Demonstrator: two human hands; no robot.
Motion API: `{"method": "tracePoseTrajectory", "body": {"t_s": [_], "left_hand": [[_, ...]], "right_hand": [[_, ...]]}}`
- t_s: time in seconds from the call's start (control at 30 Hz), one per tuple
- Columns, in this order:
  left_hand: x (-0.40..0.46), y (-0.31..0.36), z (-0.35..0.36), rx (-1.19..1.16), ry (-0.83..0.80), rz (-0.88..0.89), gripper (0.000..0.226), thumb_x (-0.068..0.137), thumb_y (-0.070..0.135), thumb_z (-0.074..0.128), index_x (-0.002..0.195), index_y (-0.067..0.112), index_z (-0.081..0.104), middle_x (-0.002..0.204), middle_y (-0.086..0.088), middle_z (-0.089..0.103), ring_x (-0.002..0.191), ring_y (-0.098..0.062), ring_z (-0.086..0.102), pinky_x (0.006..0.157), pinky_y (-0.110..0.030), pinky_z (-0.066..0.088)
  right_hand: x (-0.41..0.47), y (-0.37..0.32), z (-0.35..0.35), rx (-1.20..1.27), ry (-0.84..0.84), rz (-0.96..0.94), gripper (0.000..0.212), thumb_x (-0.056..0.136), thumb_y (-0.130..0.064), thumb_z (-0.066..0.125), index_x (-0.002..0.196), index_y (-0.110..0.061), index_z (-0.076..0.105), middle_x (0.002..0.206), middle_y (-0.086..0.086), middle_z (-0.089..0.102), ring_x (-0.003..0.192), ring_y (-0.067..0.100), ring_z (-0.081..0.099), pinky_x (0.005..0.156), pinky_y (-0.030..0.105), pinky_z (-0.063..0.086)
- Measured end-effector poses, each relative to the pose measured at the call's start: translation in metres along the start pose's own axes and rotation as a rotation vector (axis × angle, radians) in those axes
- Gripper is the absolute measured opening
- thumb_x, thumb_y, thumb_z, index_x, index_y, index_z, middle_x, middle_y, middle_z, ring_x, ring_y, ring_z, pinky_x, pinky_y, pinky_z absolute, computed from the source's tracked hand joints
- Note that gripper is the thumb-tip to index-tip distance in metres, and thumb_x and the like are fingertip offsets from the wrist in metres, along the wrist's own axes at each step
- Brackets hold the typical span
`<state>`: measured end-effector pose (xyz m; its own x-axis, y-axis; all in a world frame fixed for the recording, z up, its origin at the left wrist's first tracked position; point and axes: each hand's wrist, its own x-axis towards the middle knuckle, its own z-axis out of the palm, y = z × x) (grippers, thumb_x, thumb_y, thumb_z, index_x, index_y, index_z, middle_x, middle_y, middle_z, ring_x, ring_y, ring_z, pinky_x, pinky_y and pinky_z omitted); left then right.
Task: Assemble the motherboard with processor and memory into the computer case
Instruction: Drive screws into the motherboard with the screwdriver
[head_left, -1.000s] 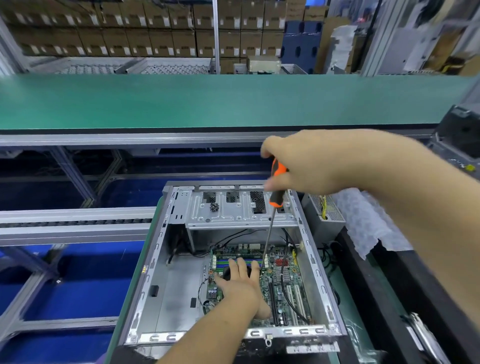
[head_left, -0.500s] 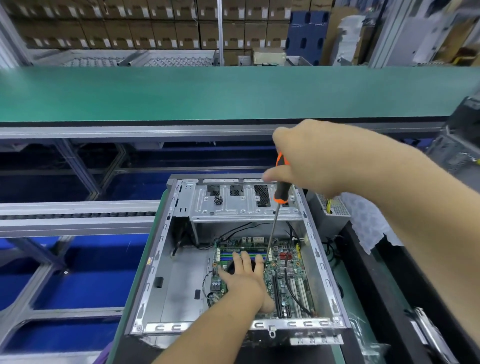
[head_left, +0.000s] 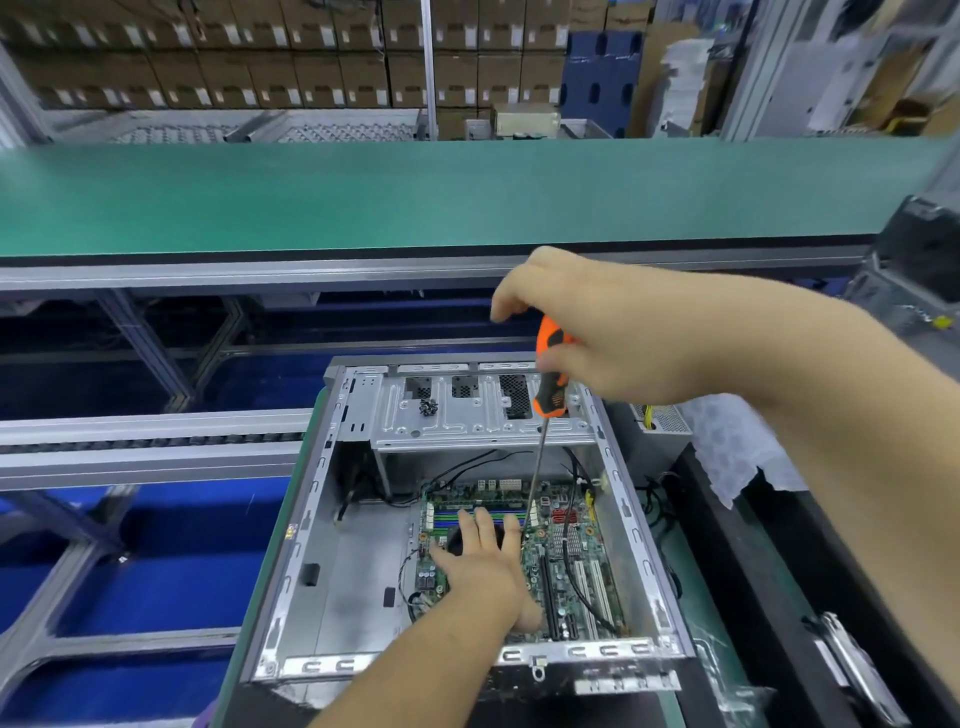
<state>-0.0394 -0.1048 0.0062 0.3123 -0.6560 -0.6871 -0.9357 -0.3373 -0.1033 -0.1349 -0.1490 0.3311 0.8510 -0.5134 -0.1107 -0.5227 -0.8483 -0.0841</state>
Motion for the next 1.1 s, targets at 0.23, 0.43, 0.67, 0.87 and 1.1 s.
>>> {"method": "tracePoseTrajectory", "body": {"t_s": [0.23,0.43,0.67,0.87,1.1], "left_hand": [[0.000,0.001,-0.002,-0.006,-0.020,-0.004,0.122,0.079,0.057,0.060,0.147,0.023,-0.035,0.157,-0.018,-0.033,0.143,-0.046,-0.030,0.101,-0.082,-0.002],[-0.002,-0.001,-0.002,-0.021,-0.008,0.009,0.119,0.078,0.053,0.059,0.147,0.024,-0.034,0.158,-0.017,-0.033,0.143,-0.045,-0.030,0.101,-0.081,-0.004],[-0.011,-0.008,-0.016,-0.136,-0.057,0.067,0.123,0.079,0.059,0.064,0.149,0.026,-0.031,0.159,-0.012,-0.032,0.144,-0.040,-0.031,0.108,-0.076,-0.006],[-0.015,-0.036,-0.014,-0.336,0.084,0.230,0.126,0.071,0.063,0.074,0.157,0.022,-0.009,0.165,-0.005,-0.008,0.151,-0.030,-0.009,0.117,-0.065,0.004],[-0.012,-0.052,-0.015,-0.266,0.132,0.230,0.138,0.061,0.077,0.074,0.158,0.017,-0.003,0.165,-0.004,-0.002,0.151,-0.030,-0.003,0.119,-0.059,0.008]], "right_hand": [[0.014,-0.002,0.020,-0.376,0.179,0.063,0.021,0.108,-0.035,0.042,0.108,-0.016,0.050,0.081,0.004,0.047,0.074,0.032,0.052,0.069,0.043,0.051],[0.007,-0.005,0.006,-0.162,0.029,0.056,0.017,0.102,-0.034,0.053,0.104,-0.018,0.054,0.096,0.004,0.056,0.081,0.025,0.058,0.072,0.043,0.052],[0.001,0.004,0.003,-0.238,0.032,0.210,0.022,0.105,-0.044,0.042,0.104,-0.022,0.046,0.096,0.005,0.051,0.081,0.028,0.054,0.074,0.042,0.048],[0.001,-0.002,0.004,-0.056,0.100,0.042,0.019,0.096,-0.036,0.064,0.107,-0.026,0.053,0.099,-0.007,0.054,0.090,0.018,0.051,0.075,0.031,0.040],[0.002,-0.005,0.005,-0.103,0.082,0.040,0.016,0.099,-0.031,0.056,0.112,-0.021,0.059,0.108,-0.003,0.051,0.095,0.017,0.048,0.080,0.030,0.041]]}}
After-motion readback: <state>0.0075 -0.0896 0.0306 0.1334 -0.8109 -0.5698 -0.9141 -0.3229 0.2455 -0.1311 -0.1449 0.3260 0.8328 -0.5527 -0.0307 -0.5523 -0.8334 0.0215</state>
